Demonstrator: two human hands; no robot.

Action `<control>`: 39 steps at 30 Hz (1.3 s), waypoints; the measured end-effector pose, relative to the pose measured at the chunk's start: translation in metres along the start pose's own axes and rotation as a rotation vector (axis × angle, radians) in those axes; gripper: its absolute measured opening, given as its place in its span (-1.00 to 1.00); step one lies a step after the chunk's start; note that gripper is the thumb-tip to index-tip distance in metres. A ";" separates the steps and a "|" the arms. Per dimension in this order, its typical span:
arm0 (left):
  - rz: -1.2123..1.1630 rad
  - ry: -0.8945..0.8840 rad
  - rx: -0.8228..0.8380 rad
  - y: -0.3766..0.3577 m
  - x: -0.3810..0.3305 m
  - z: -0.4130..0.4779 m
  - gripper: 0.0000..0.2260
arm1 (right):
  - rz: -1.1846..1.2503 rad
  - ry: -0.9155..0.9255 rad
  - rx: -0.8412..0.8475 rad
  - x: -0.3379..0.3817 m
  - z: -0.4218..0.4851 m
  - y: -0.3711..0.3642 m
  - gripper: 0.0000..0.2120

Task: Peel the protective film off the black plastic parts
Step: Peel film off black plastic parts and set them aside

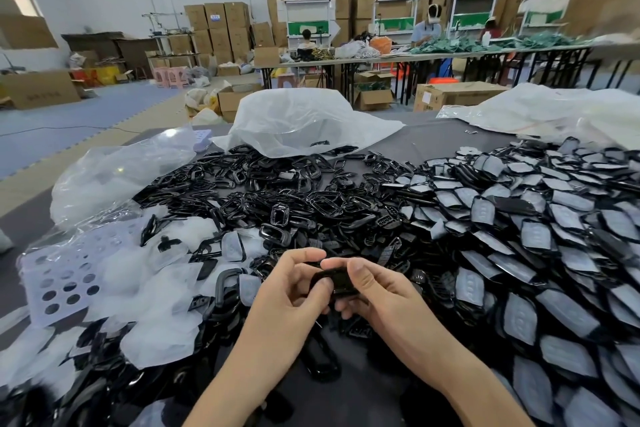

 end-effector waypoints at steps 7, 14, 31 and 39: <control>0.594 -0.286 -0.233 0.014 -0.004 -0.002 -0.75 | -0.243 0.065 -0.305 -0.003 0.003 0.015 -0.83; 1.278 -0.059 -0.191 0.064 0.011 0.009 -0.75 | -0.242 0.090 -0.399 -0.003 0.002 0.025 -0.82; 0.260 -0.085 -0.255 0.029 -0.022 0.011 -0.90 | 0.121 -0.020 -0.477 -0.005 0.006 0.029 -0.87; -0.239 0.086 -0.171 -0.019 0.008 0.007 -0.96 | 0.472 -0.122 -0.350 -0.007 0.007 0.019 -0.77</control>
Point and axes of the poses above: each hand's wrist, its own z-axis towards the middle knuckle, its own y-axis out of the back of the hand, x = y × z, the point moved 4 cm from there along z, towards the middle knuckle, and after that the axes turned 3 degrees about -x, right-handed, at the moved point
